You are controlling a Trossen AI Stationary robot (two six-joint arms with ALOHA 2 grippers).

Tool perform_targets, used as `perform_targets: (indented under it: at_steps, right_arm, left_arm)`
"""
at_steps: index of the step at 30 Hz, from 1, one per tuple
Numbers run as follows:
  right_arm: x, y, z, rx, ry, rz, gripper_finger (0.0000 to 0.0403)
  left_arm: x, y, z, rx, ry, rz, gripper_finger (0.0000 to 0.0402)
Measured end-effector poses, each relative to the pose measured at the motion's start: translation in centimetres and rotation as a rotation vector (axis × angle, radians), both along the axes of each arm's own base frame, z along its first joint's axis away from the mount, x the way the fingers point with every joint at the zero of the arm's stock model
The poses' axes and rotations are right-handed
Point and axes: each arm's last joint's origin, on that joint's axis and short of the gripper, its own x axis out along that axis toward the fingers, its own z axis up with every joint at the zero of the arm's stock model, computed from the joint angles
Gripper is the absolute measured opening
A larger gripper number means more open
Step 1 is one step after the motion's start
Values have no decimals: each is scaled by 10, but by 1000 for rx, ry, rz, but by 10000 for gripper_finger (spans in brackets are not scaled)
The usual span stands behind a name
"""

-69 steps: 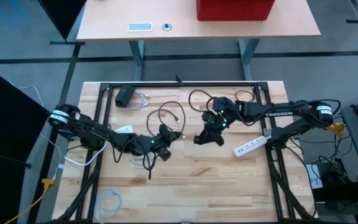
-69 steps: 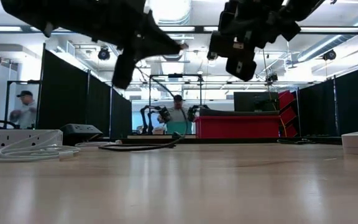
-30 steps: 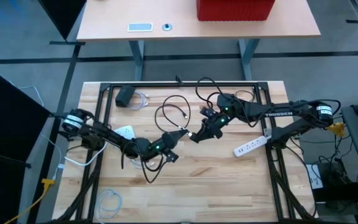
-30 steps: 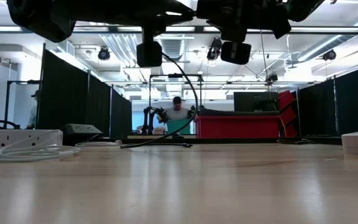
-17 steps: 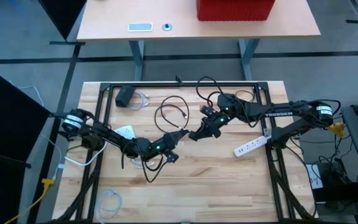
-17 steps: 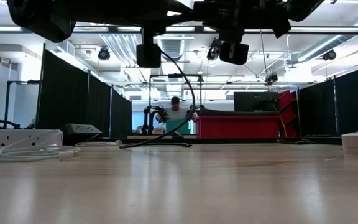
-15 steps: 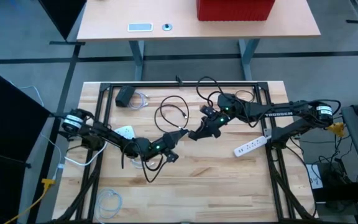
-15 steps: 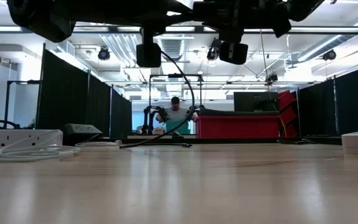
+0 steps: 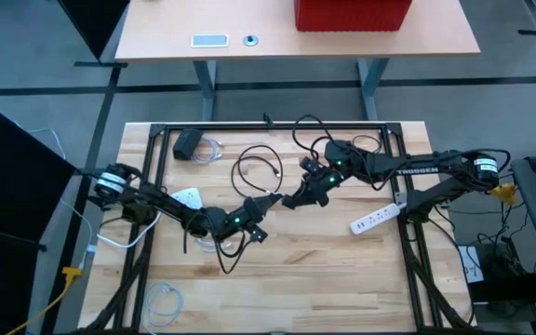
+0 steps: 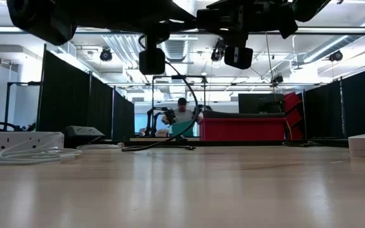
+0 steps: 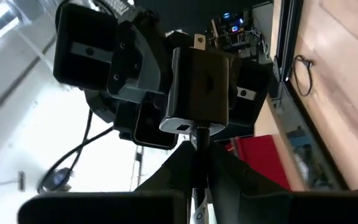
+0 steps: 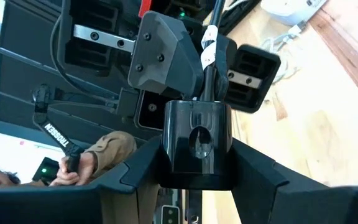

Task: Insert USB
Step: Insert the bottom black charger cable into the black charger adapter

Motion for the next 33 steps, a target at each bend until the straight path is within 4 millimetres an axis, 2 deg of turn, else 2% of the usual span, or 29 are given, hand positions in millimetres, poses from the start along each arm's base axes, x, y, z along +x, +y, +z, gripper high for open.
perform_targets:
  at_steps: [3, 13, 19, 25, 33]
  right_arm:
    - [0, -1, 1, -12, -11, -14, 146]
    - [1, -5, 5, -79, -70, -46, 146]
    - [-1, -12, 5, -132, -85, -50, 146]
    - [-2, -16, 3, -191, -103, -35, 146]
    - [-4, -19, 1, -238, -106, -28, 146]
  left_arm:
    - [-1, 1, 3, -16, -11, 22, 34]
    - [-2, 1, 4, -147, -77, 39, 180]
    - [-3, 2, 5, -226, -126, 64, 241]
    - [-4, 4, 7, -287, -170, 111, 257]
    - [-7, 5, 16, -393, -261, 99, 231]
